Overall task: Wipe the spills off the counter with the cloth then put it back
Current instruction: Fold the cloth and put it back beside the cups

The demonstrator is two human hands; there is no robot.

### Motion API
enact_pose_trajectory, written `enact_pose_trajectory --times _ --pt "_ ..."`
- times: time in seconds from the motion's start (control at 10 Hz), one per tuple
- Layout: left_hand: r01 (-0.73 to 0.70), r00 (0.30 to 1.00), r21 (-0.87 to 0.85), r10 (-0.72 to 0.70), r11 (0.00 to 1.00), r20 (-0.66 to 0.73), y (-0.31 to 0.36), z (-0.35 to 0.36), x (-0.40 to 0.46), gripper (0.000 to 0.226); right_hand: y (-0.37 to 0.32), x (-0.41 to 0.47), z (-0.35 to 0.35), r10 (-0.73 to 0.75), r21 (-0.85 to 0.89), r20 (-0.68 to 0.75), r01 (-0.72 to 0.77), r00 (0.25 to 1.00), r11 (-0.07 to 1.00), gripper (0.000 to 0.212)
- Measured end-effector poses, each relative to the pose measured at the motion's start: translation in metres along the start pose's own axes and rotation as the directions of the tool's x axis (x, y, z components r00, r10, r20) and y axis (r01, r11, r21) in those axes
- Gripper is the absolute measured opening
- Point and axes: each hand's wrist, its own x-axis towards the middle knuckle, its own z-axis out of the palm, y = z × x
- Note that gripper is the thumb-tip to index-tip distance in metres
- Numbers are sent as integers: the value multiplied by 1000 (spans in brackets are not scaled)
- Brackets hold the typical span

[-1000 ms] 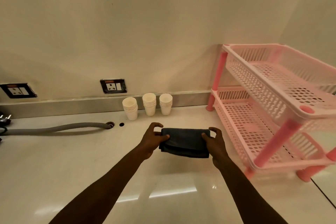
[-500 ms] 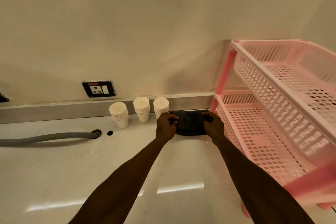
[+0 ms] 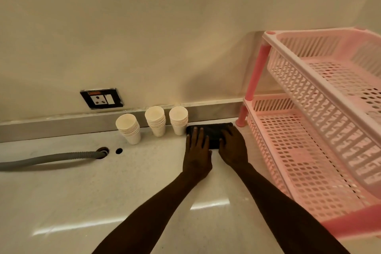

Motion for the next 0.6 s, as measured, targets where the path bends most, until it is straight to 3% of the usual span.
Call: enact_pose_trajectory --times 0.1,0.2,0.3,0.5,0.6 --pt "-29 989 25 25 999 147 -5 6 2 64 8 -13 11 -4 -99 184 22 983 995 53" --pt "48 955 16 -50 999 294 -14 5 5 70 21 -20 15 16 -172 307 39 952 984 59" --pt "28 939 16 -32 999 343 -19 -3 9 72 21 -17 9 12 -194 330 56 944 979 59" --pt "-14 968 -74 32 997 248 -17 -38 -2 69 -3 -26 -12 -64 -28 196 71 979 997 59" --pt "-35 996 -171 49 985 77 -20 -64 -22 66 -19 -33 -31 -143 17 67 143 987 990 34"
